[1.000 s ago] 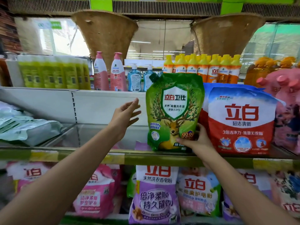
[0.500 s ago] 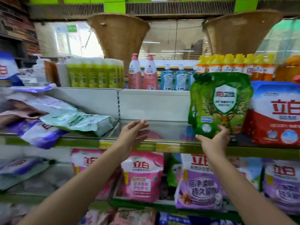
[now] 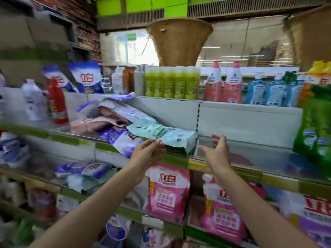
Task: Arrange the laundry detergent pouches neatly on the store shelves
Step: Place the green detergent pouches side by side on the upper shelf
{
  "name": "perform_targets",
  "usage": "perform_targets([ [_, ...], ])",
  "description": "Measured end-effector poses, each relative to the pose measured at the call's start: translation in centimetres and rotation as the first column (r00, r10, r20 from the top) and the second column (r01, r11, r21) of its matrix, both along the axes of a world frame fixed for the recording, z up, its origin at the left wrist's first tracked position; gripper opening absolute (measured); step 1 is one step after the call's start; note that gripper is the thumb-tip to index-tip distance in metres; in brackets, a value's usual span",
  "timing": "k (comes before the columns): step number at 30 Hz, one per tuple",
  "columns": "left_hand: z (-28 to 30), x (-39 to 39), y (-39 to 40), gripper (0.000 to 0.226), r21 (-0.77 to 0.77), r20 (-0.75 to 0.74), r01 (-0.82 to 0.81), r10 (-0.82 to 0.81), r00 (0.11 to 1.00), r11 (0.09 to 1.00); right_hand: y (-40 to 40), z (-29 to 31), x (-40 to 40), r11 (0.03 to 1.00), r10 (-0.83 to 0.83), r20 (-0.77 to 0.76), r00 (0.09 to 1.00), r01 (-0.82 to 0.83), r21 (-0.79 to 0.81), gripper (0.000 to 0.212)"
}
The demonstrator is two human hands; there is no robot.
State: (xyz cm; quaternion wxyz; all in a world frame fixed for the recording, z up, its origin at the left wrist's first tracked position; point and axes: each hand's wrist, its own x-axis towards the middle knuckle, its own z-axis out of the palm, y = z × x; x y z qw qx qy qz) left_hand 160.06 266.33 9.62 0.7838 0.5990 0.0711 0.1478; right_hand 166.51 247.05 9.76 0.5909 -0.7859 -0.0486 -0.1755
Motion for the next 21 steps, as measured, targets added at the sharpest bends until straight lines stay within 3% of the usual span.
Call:
perform_targets([
  [4,0.3,2.8,4.3,0.012,0.109,0.001,-0.234,0.235,0.972,0.966,5.0,1.8,1.5,0.956,0.069,0.18,0.981,-0.013,-0.292,0.045],
  [7,0.9,5.7,7.0,0.025,0.218,0.017,-0.378,0.384,0.923,0.9,8.2,2.5,2.4,0.743,0.205,0.301,0.931,0.052,-0.667,0.042],
  [9,1.3,7.4,8.3,0.031,0.183,-0.035,-0.37,0.382,0.923,0.911,10.1,2.5,2.9,0.609,0.264,0.241,0.934,0.032,-0.792,0.049],
  [11,1.7,8.8,9.1,0.03,0.146,-0.085,-0.337,0.351,0.933,0.93,11.7,2.3,3.6,0.484,0.263,0.178,0.948,0.03,-0.875,0.056],
  [14,1.9,10.5,9.7,0.03,0.213,-0.073,-0.329,0.351,0.933,0.92,13.5,1.8,4.8,0.323,0.229,0.132,0.964,0.053,-0.945,0.069],
  [18,1.7,12.0,11.1,0.026,0.271,-0.082,-0.284,0.316,0.945,0.92,14.9,1.0,5.7,0.251,0.163,0.176,0.971,0.132,-0.959,0.073],
  [21,1.6,12.8,12.1,0.028,0.296,-0.074,-0.281,0.315,0.946,0.913,15.1,0.6,6.0,0.256,0.118,0.212,0.97,0.177,-0.951,0.08],
])
